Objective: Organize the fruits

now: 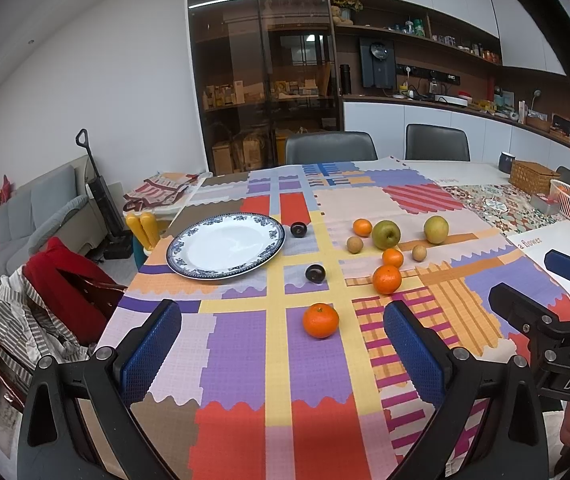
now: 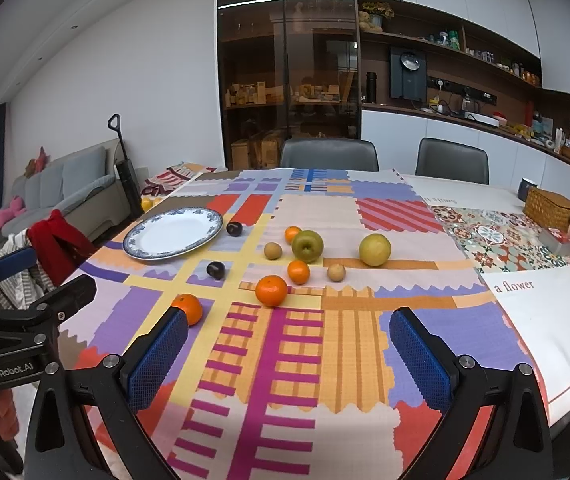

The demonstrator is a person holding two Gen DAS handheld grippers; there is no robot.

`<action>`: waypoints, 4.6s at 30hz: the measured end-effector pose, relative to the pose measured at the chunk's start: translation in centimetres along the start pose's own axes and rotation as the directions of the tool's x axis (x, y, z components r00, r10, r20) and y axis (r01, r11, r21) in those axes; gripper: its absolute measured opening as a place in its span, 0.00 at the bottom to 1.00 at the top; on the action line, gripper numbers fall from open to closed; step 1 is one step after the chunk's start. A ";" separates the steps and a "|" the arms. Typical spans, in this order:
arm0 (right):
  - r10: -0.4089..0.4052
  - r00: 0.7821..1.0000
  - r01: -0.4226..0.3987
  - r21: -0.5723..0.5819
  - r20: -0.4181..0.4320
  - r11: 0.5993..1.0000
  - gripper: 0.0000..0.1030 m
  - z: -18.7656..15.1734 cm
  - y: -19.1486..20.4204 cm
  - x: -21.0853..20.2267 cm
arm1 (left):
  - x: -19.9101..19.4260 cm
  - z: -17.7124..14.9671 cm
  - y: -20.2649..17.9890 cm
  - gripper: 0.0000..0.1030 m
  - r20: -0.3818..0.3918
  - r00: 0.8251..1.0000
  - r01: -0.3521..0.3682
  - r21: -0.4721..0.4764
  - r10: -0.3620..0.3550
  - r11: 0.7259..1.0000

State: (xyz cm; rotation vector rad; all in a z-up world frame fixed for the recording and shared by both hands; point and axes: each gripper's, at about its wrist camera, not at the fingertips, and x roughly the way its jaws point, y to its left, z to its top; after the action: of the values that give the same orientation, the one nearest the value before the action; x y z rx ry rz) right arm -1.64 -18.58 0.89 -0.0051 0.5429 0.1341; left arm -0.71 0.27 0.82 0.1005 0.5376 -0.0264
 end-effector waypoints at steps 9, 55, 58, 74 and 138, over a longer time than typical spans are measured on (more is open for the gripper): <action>0.000 1.000 0.000 0.000 0.000 1.000 0.99 0.0 0.0 0.0 | -0.2 0.0 0.0 1.00 0.001 1.000 0.000 -0.001 0.000 1.000; 0.005 1.000 -0.006 -0.008 -0.024 1.000 0.99 -0.8 0.5 1.1 | 0.8 0.1 0.2 1.00 -0.016 1.000 0.004 0.011 -0.004 1.000; 0.002 1.000 -0.002 -0.020 -0.029 1.000 0.99 -0.7 0.4 1.6 | 1.5 0.2 0.0 1.00 -0.017 1.000 0.010 0.020 -0.009 1.000; 0.016 0.996 -0.023 -0.077 -0.087 0.997 0.99 0.0 0.4 8.1 | 8.0 -0.9 -0.7 0.90 -0.091 0.991 0.108 0.091 -0.099 0.990; 0.242 0.927 -0.280 -0.103 -0.285 0.954 0.41 5.3 6.9 20.9 | 17.9 2.2 6.0 0.40 -0.261 0.955 0.130 -0.054 -0.140 0.990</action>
State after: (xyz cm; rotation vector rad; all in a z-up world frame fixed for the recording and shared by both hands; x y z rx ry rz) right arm 17.97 -8.84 -5.13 -0.0910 0.8059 0.4385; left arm 16.09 6.03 -5.89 0.0315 0.8119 -0.1385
